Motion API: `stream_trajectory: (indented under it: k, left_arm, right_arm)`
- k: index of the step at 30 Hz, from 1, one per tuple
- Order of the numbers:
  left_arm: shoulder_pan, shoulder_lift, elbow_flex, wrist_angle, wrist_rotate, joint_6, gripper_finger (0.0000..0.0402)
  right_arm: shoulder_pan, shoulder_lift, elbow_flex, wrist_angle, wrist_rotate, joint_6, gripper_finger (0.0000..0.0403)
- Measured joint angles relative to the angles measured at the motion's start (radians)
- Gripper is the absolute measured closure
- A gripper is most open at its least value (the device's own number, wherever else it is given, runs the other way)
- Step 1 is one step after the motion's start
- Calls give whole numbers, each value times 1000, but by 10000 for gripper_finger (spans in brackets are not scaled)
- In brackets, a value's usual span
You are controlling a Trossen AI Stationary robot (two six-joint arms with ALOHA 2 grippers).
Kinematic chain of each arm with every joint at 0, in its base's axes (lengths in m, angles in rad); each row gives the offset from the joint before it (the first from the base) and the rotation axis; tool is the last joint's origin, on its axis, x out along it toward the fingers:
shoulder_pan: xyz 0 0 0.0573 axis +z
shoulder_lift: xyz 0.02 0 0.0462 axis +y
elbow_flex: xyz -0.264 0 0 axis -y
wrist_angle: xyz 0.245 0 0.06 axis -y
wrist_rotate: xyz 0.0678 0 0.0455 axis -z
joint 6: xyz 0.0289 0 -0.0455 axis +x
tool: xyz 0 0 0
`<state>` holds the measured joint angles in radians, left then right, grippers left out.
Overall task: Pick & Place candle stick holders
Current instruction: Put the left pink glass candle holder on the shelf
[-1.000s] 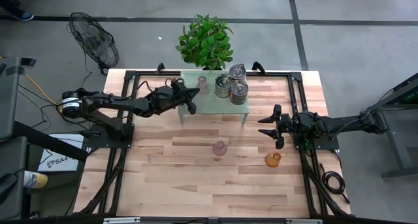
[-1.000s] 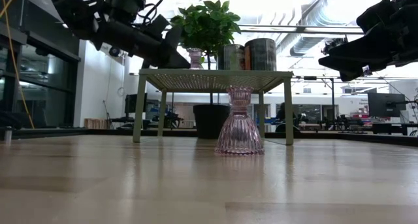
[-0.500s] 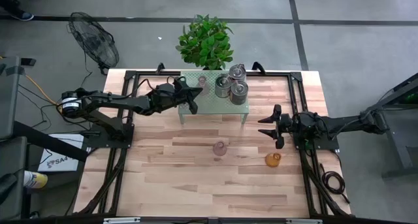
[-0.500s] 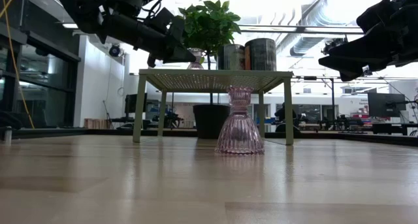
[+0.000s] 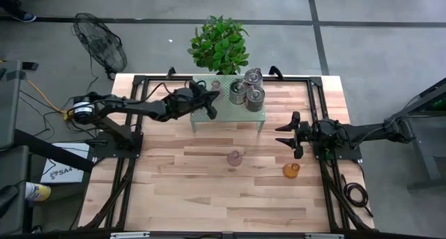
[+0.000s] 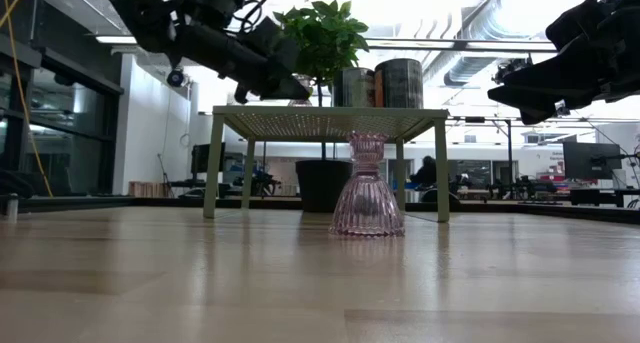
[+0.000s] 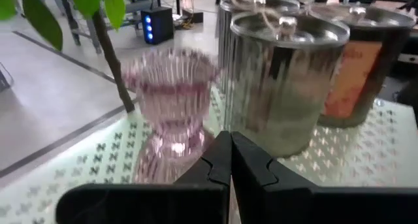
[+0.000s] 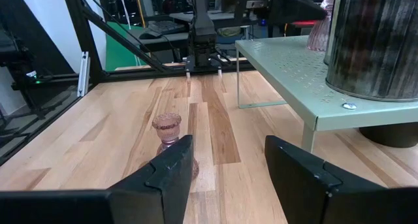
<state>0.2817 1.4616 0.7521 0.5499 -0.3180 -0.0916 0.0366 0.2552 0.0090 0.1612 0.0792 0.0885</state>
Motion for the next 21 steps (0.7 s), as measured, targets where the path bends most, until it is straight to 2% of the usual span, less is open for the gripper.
stream_trajectory:
  k: [10,21]
  left_arm:
    - [-13,-15,23,-58,5,5,401]
    - [-89,-14,23,-135,-259,-26,402]
  right_arm:
    - [0,0,0,0,0,0,217]
    - [0,0,0,0,0,0,217]
